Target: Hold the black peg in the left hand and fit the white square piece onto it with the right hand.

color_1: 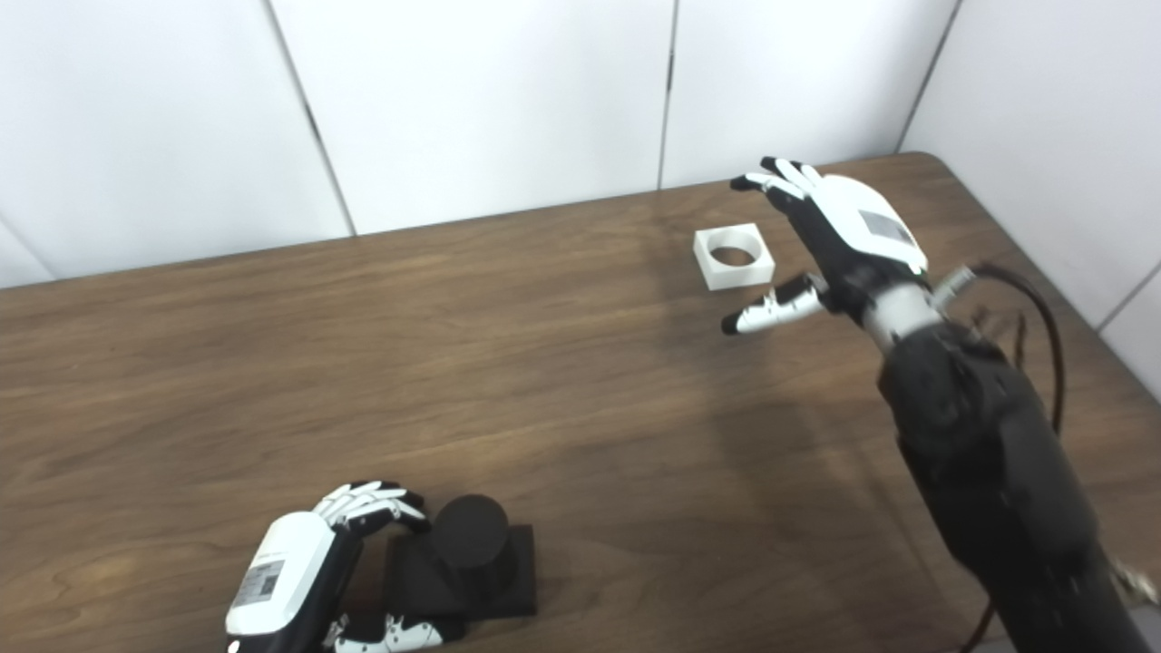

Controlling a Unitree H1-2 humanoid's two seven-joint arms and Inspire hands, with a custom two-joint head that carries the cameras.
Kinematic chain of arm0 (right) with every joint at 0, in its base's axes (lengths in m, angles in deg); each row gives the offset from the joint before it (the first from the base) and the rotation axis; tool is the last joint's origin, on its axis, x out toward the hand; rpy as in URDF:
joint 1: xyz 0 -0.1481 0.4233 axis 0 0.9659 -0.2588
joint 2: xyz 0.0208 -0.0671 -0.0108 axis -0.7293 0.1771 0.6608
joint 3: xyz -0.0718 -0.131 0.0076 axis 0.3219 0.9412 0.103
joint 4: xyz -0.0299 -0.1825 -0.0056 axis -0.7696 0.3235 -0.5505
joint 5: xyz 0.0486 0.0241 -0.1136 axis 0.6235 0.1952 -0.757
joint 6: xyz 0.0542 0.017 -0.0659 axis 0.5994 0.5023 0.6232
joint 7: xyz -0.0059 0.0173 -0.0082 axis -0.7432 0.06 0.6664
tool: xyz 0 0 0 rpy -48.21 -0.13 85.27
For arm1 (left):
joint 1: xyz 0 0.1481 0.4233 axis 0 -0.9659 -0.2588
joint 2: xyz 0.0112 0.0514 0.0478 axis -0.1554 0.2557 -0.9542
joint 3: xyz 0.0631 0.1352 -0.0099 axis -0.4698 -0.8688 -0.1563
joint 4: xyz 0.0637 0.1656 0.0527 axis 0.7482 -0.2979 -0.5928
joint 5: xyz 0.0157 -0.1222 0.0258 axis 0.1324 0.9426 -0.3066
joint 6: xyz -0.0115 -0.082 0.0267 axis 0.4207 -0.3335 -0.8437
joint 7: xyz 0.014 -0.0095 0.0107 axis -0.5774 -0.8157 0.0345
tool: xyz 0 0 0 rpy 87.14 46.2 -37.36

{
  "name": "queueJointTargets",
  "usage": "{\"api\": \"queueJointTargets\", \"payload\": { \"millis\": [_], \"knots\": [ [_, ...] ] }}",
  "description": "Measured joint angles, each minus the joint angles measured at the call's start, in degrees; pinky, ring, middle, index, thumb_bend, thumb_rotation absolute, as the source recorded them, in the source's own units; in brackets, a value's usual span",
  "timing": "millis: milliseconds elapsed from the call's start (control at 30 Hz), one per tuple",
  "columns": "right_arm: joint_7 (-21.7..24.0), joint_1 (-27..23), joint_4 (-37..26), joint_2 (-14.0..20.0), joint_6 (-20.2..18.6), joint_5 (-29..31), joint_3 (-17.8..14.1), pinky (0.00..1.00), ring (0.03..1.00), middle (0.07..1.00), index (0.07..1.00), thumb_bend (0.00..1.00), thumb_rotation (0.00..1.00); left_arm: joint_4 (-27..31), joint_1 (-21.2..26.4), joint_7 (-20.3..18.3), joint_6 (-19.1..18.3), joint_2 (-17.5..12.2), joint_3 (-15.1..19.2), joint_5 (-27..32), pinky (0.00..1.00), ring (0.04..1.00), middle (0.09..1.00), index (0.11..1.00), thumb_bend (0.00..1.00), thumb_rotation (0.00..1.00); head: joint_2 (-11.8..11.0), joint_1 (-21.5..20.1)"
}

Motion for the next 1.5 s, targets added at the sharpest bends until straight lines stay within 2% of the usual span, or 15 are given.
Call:
{"api": "queueJointTargets", "payload": {
  "millis": [333,667,933,1267,1500],
  "knots": [
    [-0.82,-10.67,16.52,1.6,1.65,-3.91,6.93,1.0,1.0,0.972,0.872,0.9,0.22,-0.01,-0.29,-0.12,0.69,-0.12,0.69,1.16,0.87,0.829,0.758,0.485,0.52,0.04,-0.62,-2.11],
    [-0.39,-16.39,27.62,2.75,2.11,-6.13,12.53,1.0,1.0,0.988,0.886,0.86,0.23,-0.29,-0.88,0.29,2.38,-0.29,1.28,1.35,0.87,0.828,0.756,0.485,0.52,0.04,-0.88,-2.38],
    [0.87,-19.44,33.66,3.96,2.48,-7.69,16.89,0.98,1.0,0.967,0.865,0.91,0.22,-0.26,-1.16,0.45,2.5,-0.25,1.49,1.48,0.86,0.825,0.754,0.485,0.52,0.04,-0.7,-2.11],
    [1.8,-20.67,35.69,3.95,2.65,-8.37,19.69,1.0,1.0,0.97,0.871,0.89,0.22,-0.18,-1.21,0.39,2.44,0.01,1.56,1.6,0.86,0.82,0.751,0.485,0.52,0.04,-0.7,-1.76],
    [0.98,-21.54,38.23,3.91,3.06,-8.4,20.62,0.95,0.99,0.943,0.84,0.87,0.19,-0.08,-1.28,0.36,2.38,0.17,1.64,1.6,0.86,0.821,0.751,0.485,0.52,0.04,-0.62,-1.5]
  ]
}}
